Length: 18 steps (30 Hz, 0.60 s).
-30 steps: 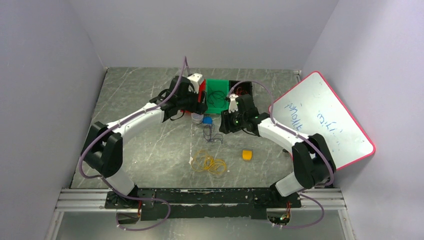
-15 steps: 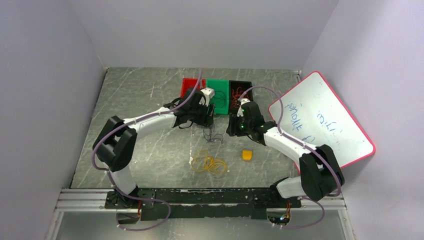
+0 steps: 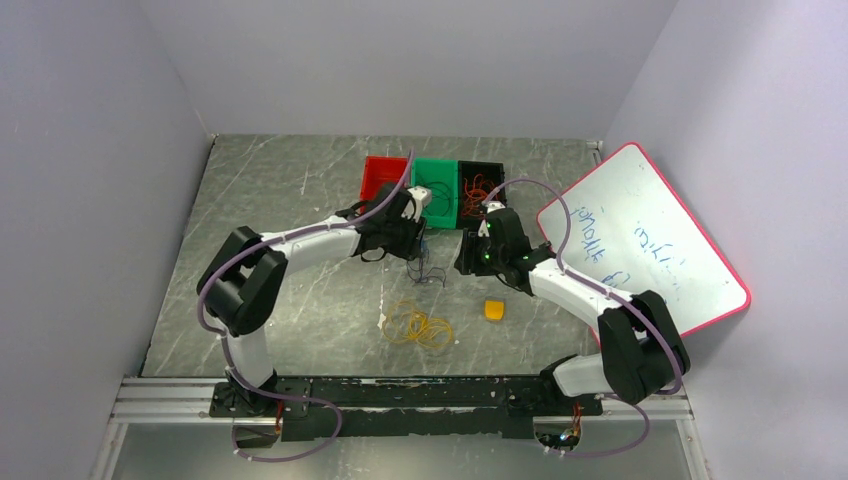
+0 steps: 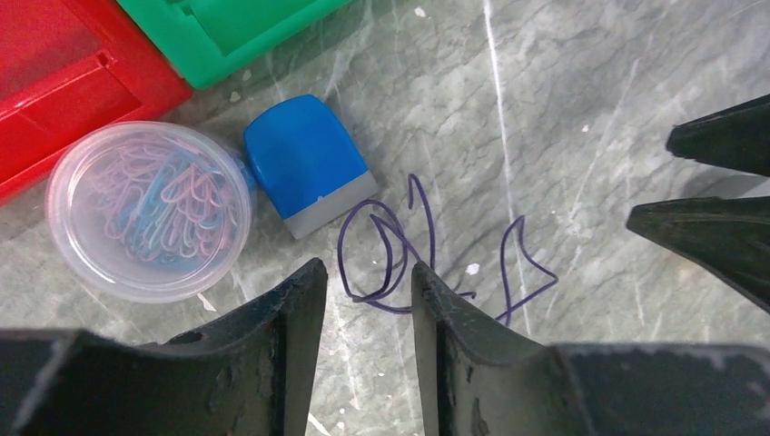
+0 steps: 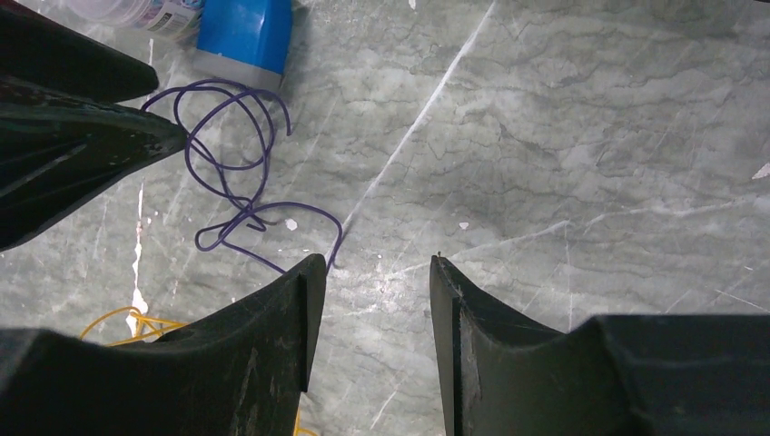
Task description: Untangle the cables
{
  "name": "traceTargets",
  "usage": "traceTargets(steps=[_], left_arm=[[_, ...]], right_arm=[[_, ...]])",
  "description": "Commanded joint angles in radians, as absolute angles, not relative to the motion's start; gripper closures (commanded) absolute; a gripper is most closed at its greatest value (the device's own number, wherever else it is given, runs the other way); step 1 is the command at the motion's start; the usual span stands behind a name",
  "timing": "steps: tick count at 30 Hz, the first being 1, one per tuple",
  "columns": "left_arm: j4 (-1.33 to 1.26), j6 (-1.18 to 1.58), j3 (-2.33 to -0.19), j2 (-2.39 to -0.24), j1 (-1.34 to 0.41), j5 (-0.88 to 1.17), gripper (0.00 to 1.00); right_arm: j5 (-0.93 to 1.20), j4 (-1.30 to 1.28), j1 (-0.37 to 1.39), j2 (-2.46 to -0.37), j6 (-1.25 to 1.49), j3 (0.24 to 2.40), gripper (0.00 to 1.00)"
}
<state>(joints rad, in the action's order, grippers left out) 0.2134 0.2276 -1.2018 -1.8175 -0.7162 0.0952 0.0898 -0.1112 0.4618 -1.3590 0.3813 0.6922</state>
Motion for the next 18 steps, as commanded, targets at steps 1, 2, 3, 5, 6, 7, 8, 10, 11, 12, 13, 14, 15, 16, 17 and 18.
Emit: traceTargets(steps=[1,2,3,5,6,7,8,10,11,12,13,14,15,16,17,18], left_arm=[[0.202,0.193,-1.213,-1.851,-0.724,0.068,0.57],[0.201,0.189,-1.217,-1.856,-0.724,0.068,0.58],[0.197,0.184,-1.22,-1.861,-0.723,0.069,0.6],[0.191,0.176,-1.229,-1.869,-0.724,0.07,0.66],[0.192,0.172,-1.233,-1.872,-0.724,0.07,0.69],[0.189,0.169,-1.237,-1.874,-0.724,0.069,0.73],[0.187,0.165,-1.239,-1.876,-0.724,0.067,0.76],[0.188,0.158,-1.241,-1.873,-0.724,0.062,0.83],[0.19,0.153,-1.242,-1.868,-0.724,0.059,0.86],[0.192,0.149,-1.241,-1.863,-0.724,0.054,0.9],[0.195,0.144,-1.24,-1.851,-0.724,0.048,0.92],[0.196,0.14,-1.236,-1.837,-0.723,0.041,0.93],[0.197,0.135,-1.23,-1.818,-0.723,0.035,0.93],[0.196,0.132,-1.221,-1.796,-0.723,0.032,0.93],[0.195,0.126,-1.206,-1.773,-0.723,0.031,0.93],[0.192,0.12,-1.195,-1.746,-0.724,0.032,0.93]], right_arm=[[0.097,-0.086,0.457,-1.365,0.38,0.698,0.51],[0.099,-0.086,0.457,-1.365,0.38,0.697,0.51],[0.101,-0.086,0.457,-1.365,0.38,0.697,0.51],[0.105,-0.083,0.457,-1.365,0.38,0.696,0.51],[0.104,-0.083,0.457,-1.365,0.38,0.695,0.51],[0.104,-0.082,0.457,-1.364,0.381,0.694,0.51],[0.105,-0.081,0.457,-1.365,0.383,0.693,0.51],[0.106,-0.078,0.457,-1.365,0.387,0.692,0.51],[0.11,-0.074,0.457,-1.365,0.389,0.691,0.51],[0.114,-0.07,0.457,-1.364,0.39,0.69,0.51],[0.12,-0.063,0.457,-1.363,0.391,0.69,0.51],[0.127,-0.056,0.457,-1.36,0.39,0.688,0.51],[0.134,-0.047,0.457,-1.356,0.391,0.687,0.51],[0.141,-0.037,0.457,-1.354,0.392,0.684,0.51],[0.148,-0.021,0.457,-1.35,0.393,0.68,0.51],[0.152,-0.01,0.457,-1.346,0.396,0.68,0.51]])
